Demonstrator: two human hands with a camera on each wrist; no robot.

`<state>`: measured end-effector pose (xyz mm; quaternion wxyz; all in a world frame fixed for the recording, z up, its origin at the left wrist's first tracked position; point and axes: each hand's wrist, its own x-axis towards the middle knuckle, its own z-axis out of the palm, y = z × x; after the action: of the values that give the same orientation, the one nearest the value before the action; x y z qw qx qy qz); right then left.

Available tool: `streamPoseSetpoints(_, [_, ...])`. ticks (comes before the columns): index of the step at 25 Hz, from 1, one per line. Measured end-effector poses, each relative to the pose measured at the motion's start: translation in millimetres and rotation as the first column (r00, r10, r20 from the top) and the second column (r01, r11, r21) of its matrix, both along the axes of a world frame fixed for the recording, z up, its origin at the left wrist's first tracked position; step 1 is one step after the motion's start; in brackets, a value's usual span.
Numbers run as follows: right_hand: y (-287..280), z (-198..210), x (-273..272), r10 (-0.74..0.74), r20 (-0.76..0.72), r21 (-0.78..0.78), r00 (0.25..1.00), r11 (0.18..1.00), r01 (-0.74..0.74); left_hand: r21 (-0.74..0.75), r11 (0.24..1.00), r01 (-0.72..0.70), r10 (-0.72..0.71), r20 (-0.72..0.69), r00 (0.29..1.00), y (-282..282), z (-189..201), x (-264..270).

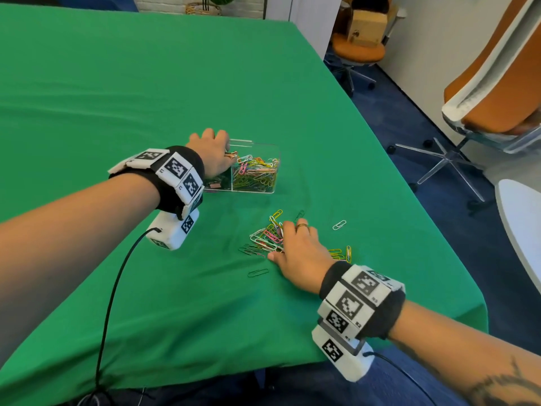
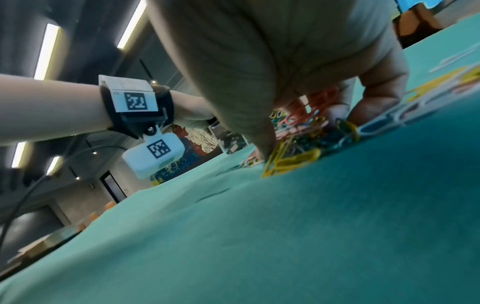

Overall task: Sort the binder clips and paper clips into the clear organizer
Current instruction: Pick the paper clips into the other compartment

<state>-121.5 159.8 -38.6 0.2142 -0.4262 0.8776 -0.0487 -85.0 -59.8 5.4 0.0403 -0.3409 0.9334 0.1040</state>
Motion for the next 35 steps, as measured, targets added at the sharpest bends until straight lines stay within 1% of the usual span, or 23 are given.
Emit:
streamPoseSetpoints(3, [-2.6, 2.2, -5.8, -0.008, -0.005, 0.022, 1.0, 1.0, 0.008, -0.003, 1.0, 0.007, -0.007, 0.005, 1.0, -2.2, -1.1, 0.0])
streamPoseSetpoints(6, [-5.2, 1.0, -1.9, 0.033, -0.036, 0.044, 0.999, 0.999, -0.031, 0.0, 1.0, 0.001, -0.001, 0.01, 1.0, -1.3, 0.4, 0.0])
streamPoseSetpoints(11, [-3.1, 8.2, -1.5, 0.114, -0.022, 0.071, 0.993, 0.991, -0.113, -0.012, 1.0, 0.006, -0.006, 0.016, 1.0, 0.3, 1.4, -0.4])
streamPoseSetpoints(14, [-0.9, 25.5, -19.9, 0.109, 0.015, 0.02, 0.994, 0.994, -0.109, -0.005, 1.0, 0.007, -0.007, 0.018, 1.0, -0.1, 1.7, 0.0])
streamPoseSetpoints(15, [-3.8, 33.8, -29.0, 0.096, 0.006, -0.01, 0.995, 0.995, -0.096, -0.002, 1.0, 0.005, -0.005, 0.016, 1.0, 0.2, 1.6, 0.2])
streamPoseSetpoints(18, [-29.7, 63.2, -53.4, 0.066, -0.098, -0.126, 0.993, 0.989, -0.078, -0.014, 1.0, 0.013, -0.012, 0.011, 1.0, 0.0, 0.9, -0.6])
streamPoseSetpoints(21, [-79.0, 82.8, -57.8, 0.124, -0.178, -0.176, 0.976, 0.972, -0.156, -0.002, 1.0, -0.013, 0.013, -0.019, 1.0, -1.3, -0.4, 0.2])
streamPoseSetpoints(23, [-108.5, 85.0, -55.4, 0.194, -0.229, -0.141, 0.954, 0.963, -0.23, -0.007, 1.0, -0.022, 0.021, -0.024, 0.999, -1.4, -1.4, 0.0])
streamPoseSetpoints(24, [-118.0, 83.3, -54.4, 0.244, -0.275, -0.1, 0.93, 0.955, -0.28, -0.011, 1.0, -0.024, 0.024, -0.03, 0.999, -1.7, -2.3, -0.7])
streamPoseSetpoints(26, [-125.6, 78.9, -55.1, 0.339, -0.391, -0.018, 0.856, 0.927, -0.375, -0.011, 1.0, -0.024, 0.023, -0.041, 0.999, -3.0, -4.2, -1.6])
streamPoseSetpoints(27, [-125.0, 77.9, -56.9, 0.367, -0.433, 0.003, 0.823, 0.914, -0.406, -0.011, 1.0, -0.022, 0.021, -0.044, 0.999, -3.7, -5.4, -1.5])
streamPoseSetpoints(28, [-122.7, 77.6, -59.1, 0.37, -0.456, -0.005, 0.809, 0.908, -0.418, -0.007, 1.0, -0.021, 0.02, -0.044, 0.999, -4.5, -6.4, -1.5])
streamPoseSetpoints(30, [-117.9, 76.9, -63.7, 0.335, -0.447, -0.072, 0.83, 0.911, -0.407, 0.004, 1.0, -0.025, 0.026, -0.047, 0.999, -4.6, -6.4, -1.4])
streamPoseSetpoints(33, [-112.5, 83.5, -71.2, 0.264, -0.33, -0.135, 0.907, 0.937, -0.322, 0.003, 1.0, -0.019, 0.02, -0.041, 0.999, -3.7, -4.4, -0.7])
streamPoseSetpoints(35, [-102.5, 91.7, -77.7, 0.181, -0.286, -0.228, 0.941, 0.941, -0.251, 0.008, 1.0, -0.014, 0.014, -0.033, 0.999, -2.8, -2.8, 0.2])
